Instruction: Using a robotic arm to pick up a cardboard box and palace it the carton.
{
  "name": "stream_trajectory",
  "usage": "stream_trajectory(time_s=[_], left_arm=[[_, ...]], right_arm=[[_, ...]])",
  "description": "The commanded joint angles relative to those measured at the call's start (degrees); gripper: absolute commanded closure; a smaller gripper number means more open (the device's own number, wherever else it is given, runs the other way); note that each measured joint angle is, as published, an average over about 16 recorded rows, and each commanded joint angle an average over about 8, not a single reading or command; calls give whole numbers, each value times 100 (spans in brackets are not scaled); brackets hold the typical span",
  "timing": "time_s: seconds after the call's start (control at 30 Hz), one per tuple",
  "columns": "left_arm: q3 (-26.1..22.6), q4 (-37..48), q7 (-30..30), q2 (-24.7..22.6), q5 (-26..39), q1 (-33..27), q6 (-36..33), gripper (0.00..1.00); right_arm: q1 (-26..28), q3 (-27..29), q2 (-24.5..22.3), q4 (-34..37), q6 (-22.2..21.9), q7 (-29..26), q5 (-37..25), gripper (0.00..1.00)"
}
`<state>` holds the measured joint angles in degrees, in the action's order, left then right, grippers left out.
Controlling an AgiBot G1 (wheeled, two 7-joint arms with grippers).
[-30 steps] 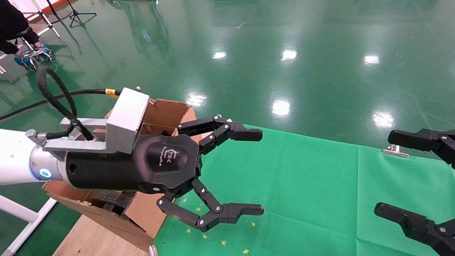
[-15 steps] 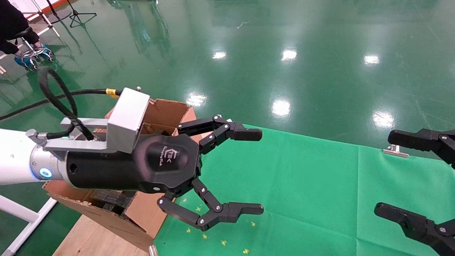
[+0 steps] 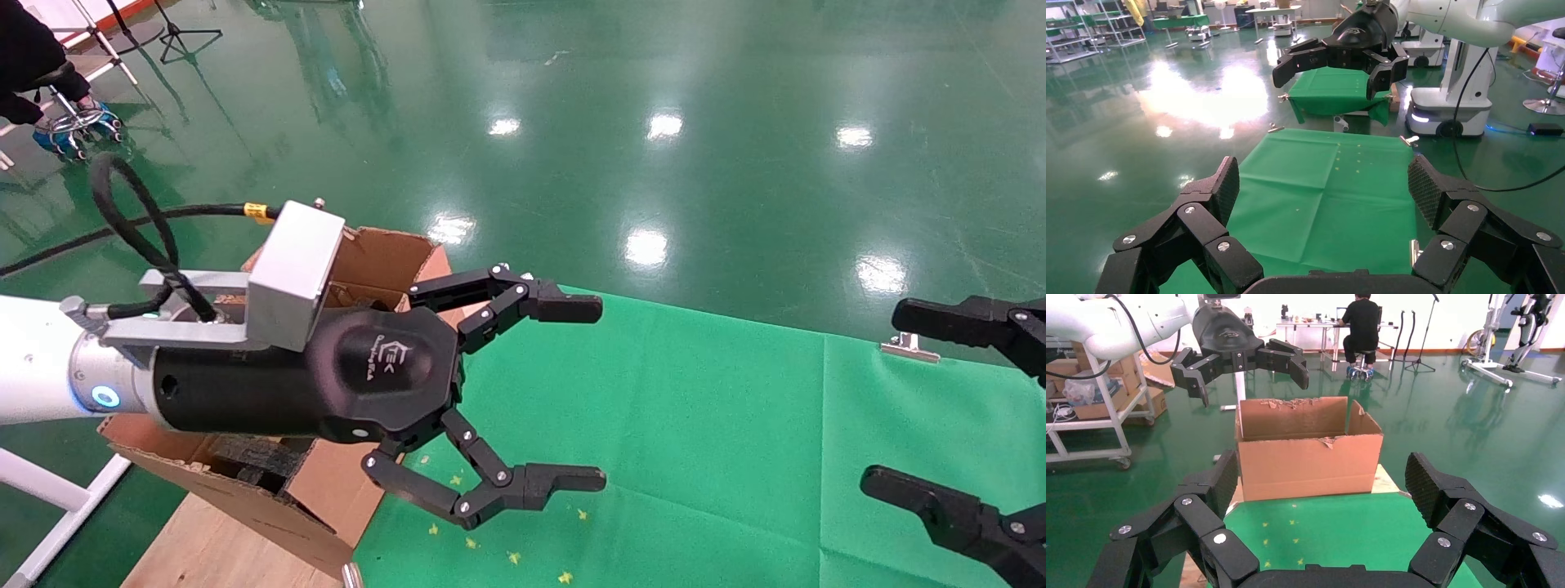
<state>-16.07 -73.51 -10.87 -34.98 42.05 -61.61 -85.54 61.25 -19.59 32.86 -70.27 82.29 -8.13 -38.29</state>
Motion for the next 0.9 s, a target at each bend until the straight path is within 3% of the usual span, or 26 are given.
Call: stream_trajectory(time_s=[0.03,0.9], left_arm=[[0,0,0,0,1,-1,1,0],[0,0,-1,0,4,-1,2,0]], right_arm=[[0,0,0,0,0,0,0,0],[0,0,0,0,0,0,0,0]])
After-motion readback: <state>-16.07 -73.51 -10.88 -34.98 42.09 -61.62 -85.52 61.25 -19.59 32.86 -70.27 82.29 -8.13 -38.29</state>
